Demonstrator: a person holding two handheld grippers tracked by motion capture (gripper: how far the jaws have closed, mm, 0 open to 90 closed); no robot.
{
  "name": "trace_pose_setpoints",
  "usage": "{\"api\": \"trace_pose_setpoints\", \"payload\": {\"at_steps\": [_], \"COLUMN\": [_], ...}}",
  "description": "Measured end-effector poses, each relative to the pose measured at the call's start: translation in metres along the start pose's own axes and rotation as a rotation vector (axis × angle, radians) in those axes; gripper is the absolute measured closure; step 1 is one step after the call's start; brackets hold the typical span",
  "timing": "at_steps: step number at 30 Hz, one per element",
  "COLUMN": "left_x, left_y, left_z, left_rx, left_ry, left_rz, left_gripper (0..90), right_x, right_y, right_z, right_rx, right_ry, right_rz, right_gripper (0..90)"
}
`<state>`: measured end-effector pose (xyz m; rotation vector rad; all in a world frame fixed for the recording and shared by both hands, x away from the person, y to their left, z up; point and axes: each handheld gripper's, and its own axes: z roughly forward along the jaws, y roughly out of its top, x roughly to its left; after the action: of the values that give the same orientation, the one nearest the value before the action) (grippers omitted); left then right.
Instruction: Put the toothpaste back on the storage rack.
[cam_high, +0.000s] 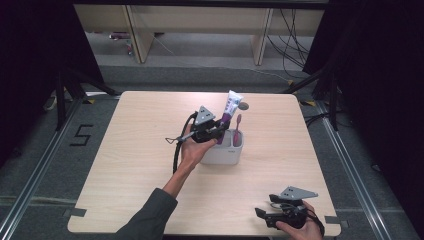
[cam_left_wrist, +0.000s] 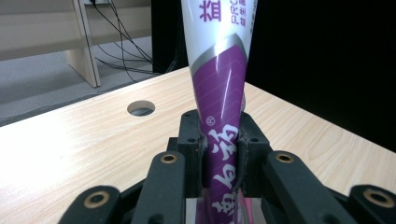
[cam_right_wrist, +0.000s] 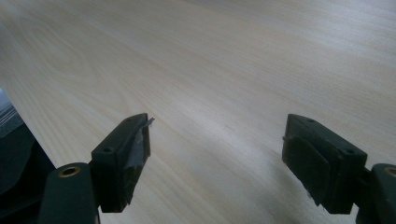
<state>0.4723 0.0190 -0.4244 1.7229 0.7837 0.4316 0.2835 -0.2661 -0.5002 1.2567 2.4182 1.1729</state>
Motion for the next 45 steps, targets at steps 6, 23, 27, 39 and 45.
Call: {"api": "trace_pose_setpoints", "payload": {"at_steps": [6,23,27,39,45], "left_x": [-0.001,-0.003,-0.004,-0.012,-0.012], "left_y": [-0.004,-0.010,-0.012,0.002,0.004], "left_z": [-0.001,-0.002,-0.002,-0.018,-0.025], "left_rx": [0.018,0.108,0.122,0.069,0.098], "left_ry": [0.010,0.020,0.020,0.020,0.027], "left_rz": [0.018,0.072,0.082,0.090,0.079], "left_gripper": [74.9,72.2,71.7,56.5,46.4], "right_x": [0.000,0.000,0.000,0.002,0.000], "right_y": [0.000,0.000,0.000,0.000,0.000], "right_z": [0.000,0.000,0.001,0.001,0.001], "right_rx": [-0.003,-0.006,-0.005,0.002,-0.002], "right_ry": [-0.001,-0.002,-0.006,-0.001,-0.011], "right_rz": [-0.008,-0.008,-0.006,0.015,-0.007], "right_gripper": [24.1,24.1,24.1,24.1,24.1]}}
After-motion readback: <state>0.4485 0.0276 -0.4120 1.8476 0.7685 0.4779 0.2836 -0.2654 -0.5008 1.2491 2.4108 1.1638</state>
